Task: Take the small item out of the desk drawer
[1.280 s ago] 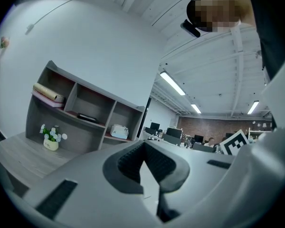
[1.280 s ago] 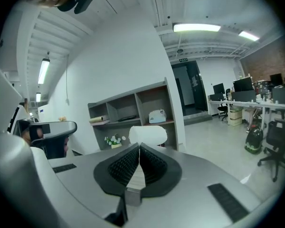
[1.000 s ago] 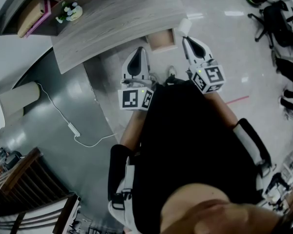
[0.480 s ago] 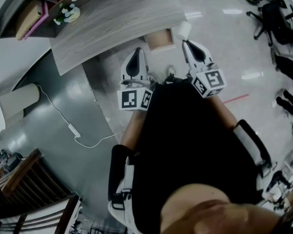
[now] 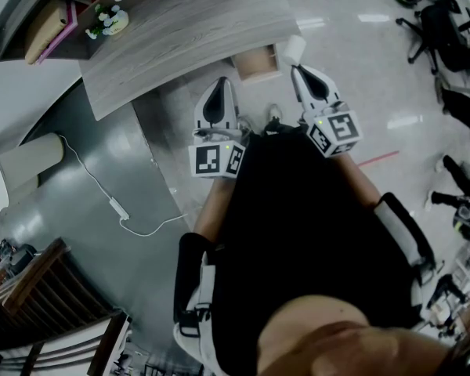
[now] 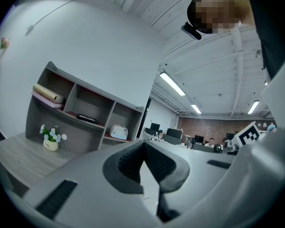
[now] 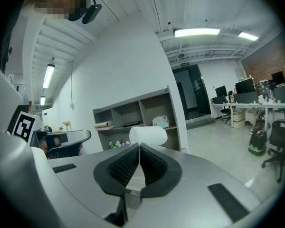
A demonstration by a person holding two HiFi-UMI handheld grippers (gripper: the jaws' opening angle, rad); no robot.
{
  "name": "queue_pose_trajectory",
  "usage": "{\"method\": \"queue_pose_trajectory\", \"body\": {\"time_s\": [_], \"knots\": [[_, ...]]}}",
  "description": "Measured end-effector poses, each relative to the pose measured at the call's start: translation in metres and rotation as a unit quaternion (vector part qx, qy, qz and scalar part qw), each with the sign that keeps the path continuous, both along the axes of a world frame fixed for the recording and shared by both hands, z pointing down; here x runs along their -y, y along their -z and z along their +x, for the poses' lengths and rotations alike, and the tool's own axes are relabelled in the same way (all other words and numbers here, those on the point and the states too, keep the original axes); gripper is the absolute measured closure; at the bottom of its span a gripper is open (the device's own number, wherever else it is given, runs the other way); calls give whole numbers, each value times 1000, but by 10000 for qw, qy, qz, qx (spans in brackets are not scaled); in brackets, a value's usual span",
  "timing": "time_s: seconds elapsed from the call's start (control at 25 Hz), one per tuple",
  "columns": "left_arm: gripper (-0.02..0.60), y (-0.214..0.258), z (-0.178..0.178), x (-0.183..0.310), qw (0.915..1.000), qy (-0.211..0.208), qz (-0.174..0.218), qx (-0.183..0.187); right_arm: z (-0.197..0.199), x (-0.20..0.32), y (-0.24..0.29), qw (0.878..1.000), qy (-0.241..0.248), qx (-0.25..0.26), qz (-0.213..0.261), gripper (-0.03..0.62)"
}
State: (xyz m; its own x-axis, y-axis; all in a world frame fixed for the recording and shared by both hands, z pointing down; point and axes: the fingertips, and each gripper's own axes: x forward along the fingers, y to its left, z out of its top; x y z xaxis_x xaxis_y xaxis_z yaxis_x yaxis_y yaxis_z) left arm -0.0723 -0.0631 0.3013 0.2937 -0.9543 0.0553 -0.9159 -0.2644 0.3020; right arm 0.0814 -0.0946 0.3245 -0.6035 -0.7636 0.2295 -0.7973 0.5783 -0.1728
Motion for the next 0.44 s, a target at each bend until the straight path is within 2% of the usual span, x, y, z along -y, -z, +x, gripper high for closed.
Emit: {"method": "queue_pose_trajectory", "body": {"time_s": [0.44], "knots": [[584, -3, 2, -3, 10000, 5, -19, -1, 1, -3, -5, 10000, 38, -18, -8, 588]]}}
